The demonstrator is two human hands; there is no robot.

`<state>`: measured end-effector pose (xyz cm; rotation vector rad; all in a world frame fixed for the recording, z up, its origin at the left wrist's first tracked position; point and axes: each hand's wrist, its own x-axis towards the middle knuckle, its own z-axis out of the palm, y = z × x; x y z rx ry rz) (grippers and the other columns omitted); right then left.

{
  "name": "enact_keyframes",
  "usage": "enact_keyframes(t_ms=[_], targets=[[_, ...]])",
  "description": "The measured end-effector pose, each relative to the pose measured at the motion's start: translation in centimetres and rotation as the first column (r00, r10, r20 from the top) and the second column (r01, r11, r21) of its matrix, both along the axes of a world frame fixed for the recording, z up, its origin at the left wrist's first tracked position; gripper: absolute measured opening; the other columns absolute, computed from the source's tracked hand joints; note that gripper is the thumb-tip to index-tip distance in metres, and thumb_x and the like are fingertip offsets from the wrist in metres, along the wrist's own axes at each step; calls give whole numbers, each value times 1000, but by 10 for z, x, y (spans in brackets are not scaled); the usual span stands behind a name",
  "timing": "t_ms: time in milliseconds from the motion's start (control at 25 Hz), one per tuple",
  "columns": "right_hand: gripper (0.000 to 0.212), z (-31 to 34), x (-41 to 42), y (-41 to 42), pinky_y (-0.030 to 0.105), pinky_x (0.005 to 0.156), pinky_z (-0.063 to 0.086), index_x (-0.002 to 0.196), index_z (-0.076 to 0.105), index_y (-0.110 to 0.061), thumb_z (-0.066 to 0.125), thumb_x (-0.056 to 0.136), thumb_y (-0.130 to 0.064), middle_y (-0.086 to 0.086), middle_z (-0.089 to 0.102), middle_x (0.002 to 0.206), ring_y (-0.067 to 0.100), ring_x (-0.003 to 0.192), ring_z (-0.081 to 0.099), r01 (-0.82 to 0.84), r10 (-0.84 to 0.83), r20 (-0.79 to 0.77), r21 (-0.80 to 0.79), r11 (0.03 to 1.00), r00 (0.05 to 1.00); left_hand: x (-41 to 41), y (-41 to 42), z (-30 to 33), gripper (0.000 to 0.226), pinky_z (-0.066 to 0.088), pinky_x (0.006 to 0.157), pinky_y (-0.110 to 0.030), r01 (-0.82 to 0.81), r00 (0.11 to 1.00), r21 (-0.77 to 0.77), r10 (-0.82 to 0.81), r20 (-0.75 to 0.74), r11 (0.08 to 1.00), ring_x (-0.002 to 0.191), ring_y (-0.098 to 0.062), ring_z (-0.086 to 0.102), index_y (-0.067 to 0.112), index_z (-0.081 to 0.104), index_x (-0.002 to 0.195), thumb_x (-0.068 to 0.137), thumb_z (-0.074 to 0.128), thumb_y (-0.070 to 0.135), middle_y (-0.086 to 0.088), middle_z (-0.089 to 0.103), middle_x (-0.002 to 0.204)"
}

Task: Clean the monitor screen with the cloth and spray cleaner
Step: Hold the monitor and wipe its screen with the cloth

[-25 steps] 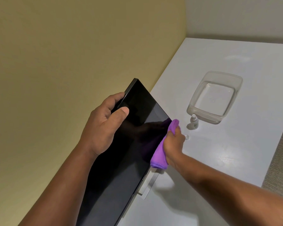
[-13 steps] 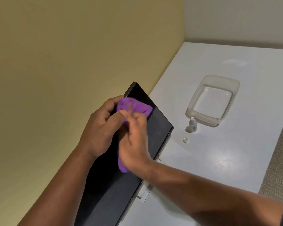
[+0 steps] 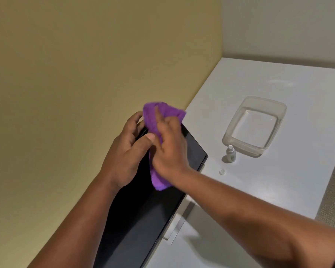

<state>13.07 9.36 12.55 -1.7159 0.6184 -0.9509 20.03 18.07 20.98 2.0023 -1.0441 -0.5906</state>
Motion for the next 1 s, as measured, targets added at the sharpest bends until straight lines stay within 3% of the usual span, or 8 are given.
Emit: enact_keyframes(t_ms=[120,200,280,400,600,760,920,1000], targets=[[57,-7,-21,13,42,77,55,150,46,-27,40,94,-35,-9,50,107,11,94,54,-177,172,-56,-111,978,984,3,1,0,96,37,107,-26,-9,1000,23,8,18,1000,131,5,53,41,3,163,83,52,65,28,62,134],[55,4,-20,-18,39,85,53,151,43,-34,41,95,-40,-5,60,117,16,104,58,-123,106,-139,-125,985,985,2,1,-1,96,37,113,-33,5,1000,13,-5,16,1000,135,-1,52,48,-12,158,87,50,61,17,61,142],[51,23,-14,-54,36,78,49,141,50,-37,41,91,-38,-3,68,119,25,104,62,-29,-17,-261,-169,985,965,-2,0,1,95,33,121,-41,15,1000,5,-15,7,1000,141,6,42,58,-17,152,86,50,64,9,48,157],[41,43,-12,-62,33,64,38,127,57,-36,43,89,-37,-1,72,100,31,88,65,-78,-38,-393,-275,958,919,-5,-1,4,97,31,123,-41,9,1000,5,-9,11,1000,139,22,31,61,-20,150,83,51,68,6,27,168],[44,45,-19,-22,34,66,46,135,48,-39,46,92,-43,-6,73,106,28,97,68,-362,227,-397,-307,880,889,-3,-2,7,104,27,122,-29,-33,999,-11,33,23,999,141,22,25,52,-19,155,80,52,67,9,12,171],[45,45,-14,-60,35,70,40,137,49,-40,41,92,-42,-1,72,113,34,102,66,-206,33,-485,-307,929,874,-3,-1,6,105,31,116,-22,-36,999,-19,36,11,999,137,18,38,47,-17,158,80,51,67,6,17,171],[13,29,-25,-74,34,58,34,91,49,-23,39,93,-31,-1,58,74,33,71,58,-99,-6,-507,-180,979,862,-4,-2,6,105,34,115,-22,-48,998,17,48,35,999,142,7,40,49,-15,158,78,49,72,9,21,170],[16,24,-31,-69,36,60,40,101,50,-24,37,94,-30,0,60,75,32,69,58,-86,-4,-433,-187,979,901,-3,-4,7,105,34,112,-18,-53,997,22,52,49,998,138,13,39,48,-13,159,78,48,73,8,24,169]])
